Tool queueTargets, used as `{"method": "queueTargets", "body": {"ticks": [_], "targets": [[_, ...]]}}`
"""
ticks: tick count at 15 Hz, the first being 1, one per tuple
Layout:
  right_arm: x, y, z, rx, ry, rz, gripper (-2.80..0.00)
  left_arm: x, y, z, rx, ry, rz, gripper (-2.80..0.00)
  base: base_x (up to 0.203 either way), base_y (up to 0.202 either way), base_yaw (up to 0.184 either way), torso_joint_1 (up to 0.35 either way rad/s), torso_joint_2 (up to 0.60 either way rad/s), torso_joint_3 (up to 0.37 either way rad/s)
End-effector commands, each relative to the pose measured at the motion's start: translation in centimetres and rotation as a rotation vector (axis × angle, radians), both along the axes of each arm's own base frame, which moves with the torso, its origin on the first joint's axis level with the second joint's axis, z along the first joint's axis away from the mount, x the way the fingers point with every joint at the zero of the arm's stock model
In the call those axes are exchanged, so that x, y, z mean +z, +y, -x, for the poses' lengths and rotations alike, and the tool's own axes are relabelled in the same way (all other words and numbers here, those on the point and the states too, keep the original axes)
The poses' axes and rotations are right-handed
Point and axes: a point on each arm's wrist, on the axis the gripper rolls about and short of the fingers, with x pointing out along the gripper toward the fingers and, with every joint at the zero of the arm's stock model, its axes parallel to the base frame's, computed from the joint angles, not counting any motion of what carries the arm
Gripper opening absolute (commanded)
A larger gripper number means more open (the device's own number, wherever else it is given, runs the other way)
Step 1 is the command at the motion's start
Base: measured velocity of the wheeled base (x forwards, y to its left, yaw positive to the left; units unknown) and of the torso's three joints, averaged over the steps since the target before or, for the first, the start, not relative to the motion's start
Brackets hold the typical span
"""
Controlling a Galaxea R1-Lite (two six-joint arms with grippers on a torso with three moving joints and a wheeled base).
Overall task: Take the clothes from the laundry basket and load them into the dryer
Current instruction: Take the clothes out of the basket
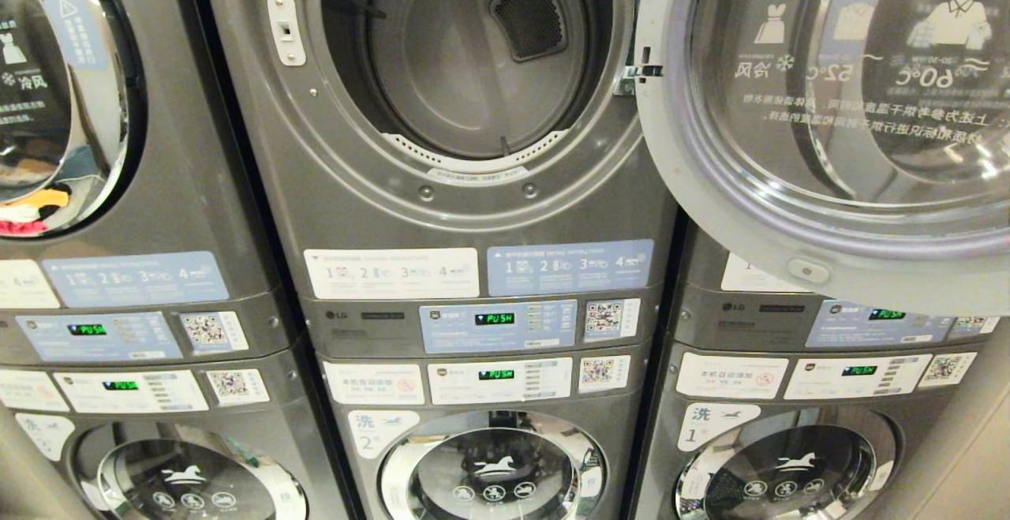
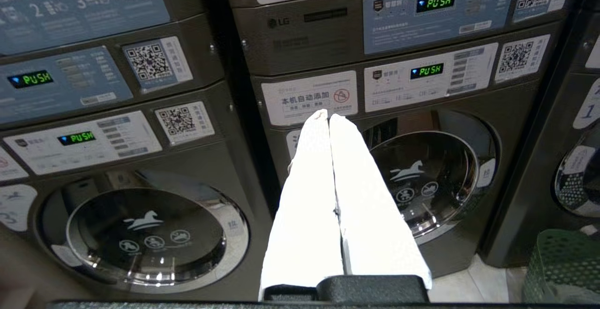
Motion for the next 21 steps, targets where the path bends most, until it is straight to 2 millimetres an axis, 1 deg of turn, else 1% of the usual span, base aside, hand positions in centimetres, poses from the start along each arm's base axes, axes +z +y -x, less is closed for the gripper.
{"method": "queueTargets", "body": {"ticks": [1,4,11,14,21], "targets": [[-0.03,0.0,-0.01,0.0,0.0,-0.002,-2.8,-0.27,0.01,-0.21,0.007,-0.021,0.012,-2.8,0.0,0.0,0.0,0.0,0.0,0.0],[-0.03,0.0,-0.01,0.0,0.0,-0.002,-2.8,-0.33,0.06,-0.25,0.028,-0.023,0.045,-2.8,0.0,0.0,0.0,0.0,0.0,0.0],[-0.03,0.0,0.0,-0.002,0.001,0.001,-2.8,-0.33,0.11,-0.25,0.051,-0.023,0.041,-2.8,0.0,0.0,0.0,0.0,0.0,0.0],[-0.03,0.04,0.0,0.015,-0.001,0.042,-2.8,-0.33,0.12,-0.25,0.053,-0.023,0.049,-2.8,0.0,0.0,0.0,0.0,0.0,0.0],[-0.04,0.01,-0.01,0.003,0.001,0.024,-2.8,-0.3,0.12,-0.25,0.057,-0.025,0.08,-2.8,0.0,0.0,0.0,-0.017,0.03,0.018]]}}
